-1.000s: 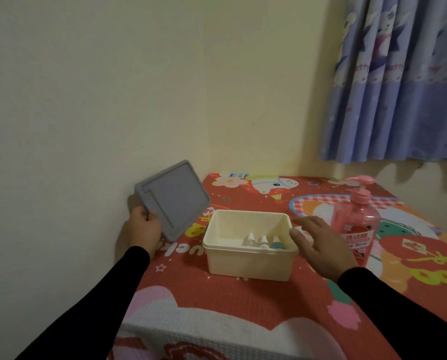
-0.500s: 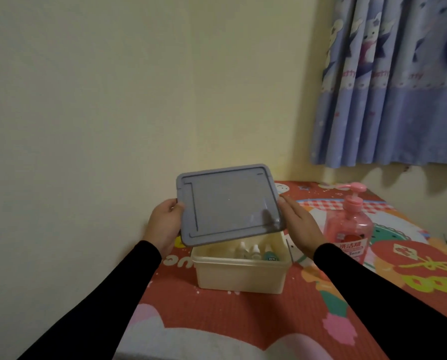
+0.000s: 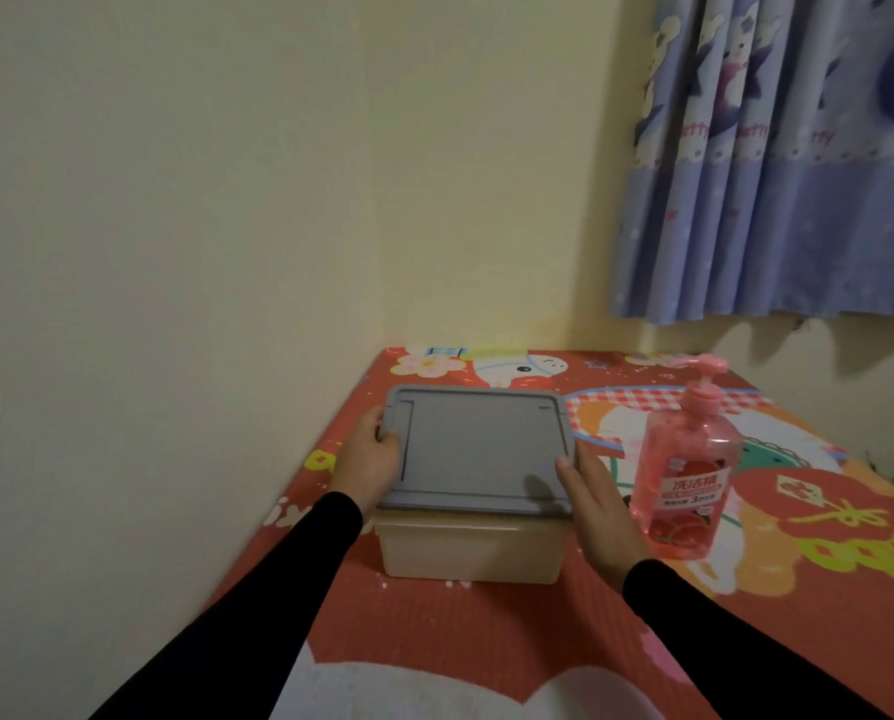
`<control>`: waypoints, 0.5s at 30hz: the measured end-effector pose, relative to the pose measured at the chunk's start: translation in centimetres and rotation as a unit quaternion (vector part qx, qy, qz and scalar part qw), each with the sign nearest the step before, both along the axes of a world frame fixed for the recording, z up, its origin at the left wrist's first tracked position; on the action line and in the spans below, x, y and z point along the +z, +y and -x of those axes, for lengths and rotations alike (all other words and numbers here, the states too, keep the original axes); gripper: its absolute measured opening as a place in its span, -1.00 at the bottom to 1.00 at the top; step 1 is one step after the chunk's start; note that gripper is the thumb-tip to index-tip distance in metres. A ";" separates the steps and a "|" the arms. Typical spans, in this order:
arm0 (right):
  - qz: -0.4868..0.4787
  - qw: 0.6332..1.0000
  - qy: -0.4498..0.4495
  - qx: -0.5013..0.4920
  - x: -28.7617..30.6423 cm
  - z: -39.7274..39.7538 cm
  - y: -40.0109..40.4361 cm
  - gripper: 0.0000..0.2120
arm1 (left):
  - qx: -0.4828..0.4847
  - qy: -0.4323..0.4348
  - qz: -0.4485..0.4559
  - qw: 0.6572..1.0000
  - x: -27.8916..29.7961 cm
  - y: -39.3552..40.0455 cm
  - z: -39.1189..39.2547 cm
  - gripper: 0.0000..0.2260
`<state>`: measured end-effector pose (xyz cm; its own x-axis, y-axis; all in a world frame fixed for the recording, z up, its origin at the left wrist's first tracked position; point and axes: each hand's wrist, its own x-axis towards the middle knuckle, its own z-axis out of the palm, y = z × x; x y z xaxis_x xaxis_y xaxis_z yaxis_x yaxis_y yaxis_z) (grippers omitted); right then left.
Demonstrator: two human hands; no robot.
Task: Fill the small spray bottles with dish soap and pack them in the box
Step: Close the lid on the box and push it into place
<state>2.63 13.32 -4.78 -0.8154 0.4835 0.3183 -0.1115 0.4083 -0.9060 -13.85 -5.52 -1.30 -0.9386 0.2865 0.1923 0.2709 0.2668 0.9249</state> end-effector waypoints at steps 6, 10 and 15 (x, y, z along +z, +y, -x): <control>-0.049 0.998 -0.026 -0.032 -2.0 0.2 0.6 -0.76 | -0.030 -0.030 0.059 0.997 -1.3 0.2 0.2 -0.69; -0.046 0.997 -0.052 -0.023 -1.6 0.6 0.6 -0.74 | -0.032 -0.044 0.060 0.997 -1.3 0.2 0.2 -0.66; -0.035 0.996 -0.078 -0.033 -1.8 1.1 0.6 -0.64 | -0.038 -0.038 0.104 0.993 -2.0 0.2 0.8 -0.67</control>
